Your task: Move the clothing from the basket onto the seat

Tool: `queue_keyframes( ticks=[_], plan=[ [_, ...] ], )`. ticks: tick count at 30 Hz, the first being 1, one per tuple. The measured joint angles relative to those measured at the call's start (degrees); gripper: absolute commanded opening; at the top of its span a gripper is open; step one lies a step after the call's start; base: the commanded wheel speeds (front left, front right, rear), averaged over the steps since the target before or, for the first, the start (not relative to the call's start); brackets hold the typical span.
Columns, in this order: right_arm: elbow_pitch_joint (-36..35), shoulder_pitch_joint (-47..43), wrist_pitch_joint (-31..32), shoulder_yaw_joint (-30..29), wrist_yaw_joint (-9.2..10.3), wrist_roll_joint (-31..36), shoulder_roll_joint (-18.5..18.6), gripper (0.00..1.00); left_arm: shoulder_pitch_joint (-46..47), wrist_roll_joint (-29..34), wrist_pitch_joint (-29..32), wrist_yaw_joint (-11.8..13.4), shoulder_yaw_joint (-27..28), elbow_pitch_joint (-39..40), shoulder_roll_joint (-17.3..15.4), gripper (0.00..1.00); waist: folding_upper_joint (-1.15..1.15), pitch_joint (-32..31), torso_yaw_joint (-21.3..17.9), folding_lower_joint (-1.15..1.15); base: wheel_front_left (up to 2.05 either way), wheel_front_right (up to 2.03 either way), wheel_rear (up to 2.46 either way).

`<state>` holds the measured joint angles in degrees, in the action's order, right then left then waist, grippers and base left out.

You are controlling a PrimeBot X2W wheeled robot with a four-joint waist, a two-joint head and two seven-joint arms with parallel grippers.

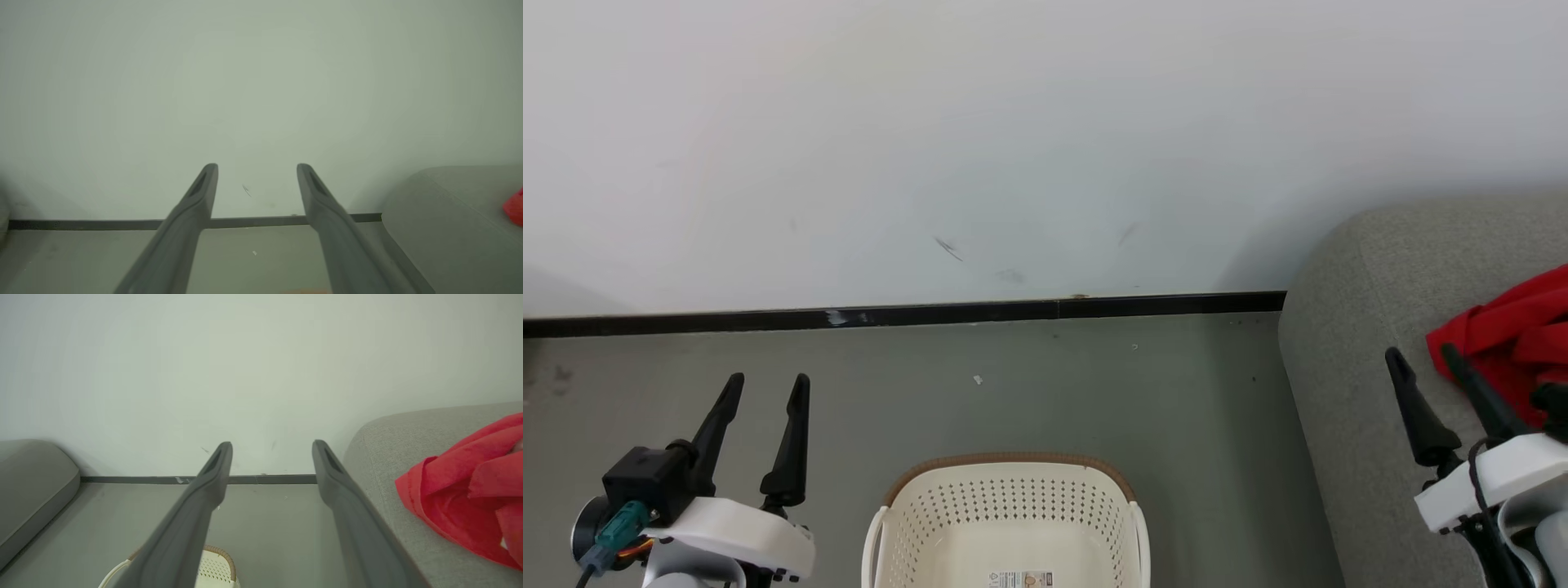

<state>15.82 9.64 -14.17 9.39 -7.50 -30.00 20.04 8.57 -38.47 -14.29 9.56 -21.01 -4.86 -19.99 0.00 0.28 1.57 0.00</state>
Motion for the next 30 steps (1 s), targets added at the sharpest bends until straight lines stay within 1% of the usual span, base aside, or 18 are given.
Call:
queue_keyframes(
  ticks=[2, 5, 11, 21, 26, 30],
  plan=[
    [-0.58, -1.03, -0.01, -0.68, 0.0, 1.15, -1.12, 1.0, -0.69, 1.07, 0.0, 0.89, 0.62, -0.21, 0.01, 1.0, 0.0, -0.01, 0.35, 0.0, 0.0, 0.0, 0.0],
    [-2.58, -2.36, -0.02, -2.27, 0.0, 2.3, -2.99, 1.0, -1.43, 2.68, 0.0, 1.14, 1.32, -0.26, 0.15, 1.0, 0.0, 0.04, 0.79, 0.0, 0.0, 0.0, 0.0],
    [-6.57, -2.92, -0.02, -2.59, 0.0, 5.54, -6.01, 1.0, -2.57, 4.16, 0.0, 1.46, 2.75, -0.27, 1.43, 1.0, 0.0, 0.47, 1.2, 0.0, 0.0, 0.0, 0.0],
    [-9.78, -7.34, -0.02, -3.55, 0.0, 9.56, -9.14, 1.0, -3.43, 5.54, 0.0, 1.37, 5.68, 0.14, 4.03, 1.0, 0.0, 0.71, 1.48, 0.0, 0.0, 0.0, 0.0],
    [-11.18, -8.59, -0.02, -4.05, 0.0, 11.47, -10.07, 1.0, -4.88, 5.28, 0.0, -0.13, 6.02, -0.3, 5.1, 1.0, 0.0, 0.68, 1.54, 0.0, 0.0, 0.0, 0.0],
    [-11.63, -9.5, -0.02, -4.23, 0.0, 12.02, -10.92, 1.0, -5.3, 5.41, 0.0, -0.73, 6.49, -0.68, 5.37, 1.0, 0.0, 0.62, 1.56, 0.0, 0.0, 0.0, 0.0]
  ],
)
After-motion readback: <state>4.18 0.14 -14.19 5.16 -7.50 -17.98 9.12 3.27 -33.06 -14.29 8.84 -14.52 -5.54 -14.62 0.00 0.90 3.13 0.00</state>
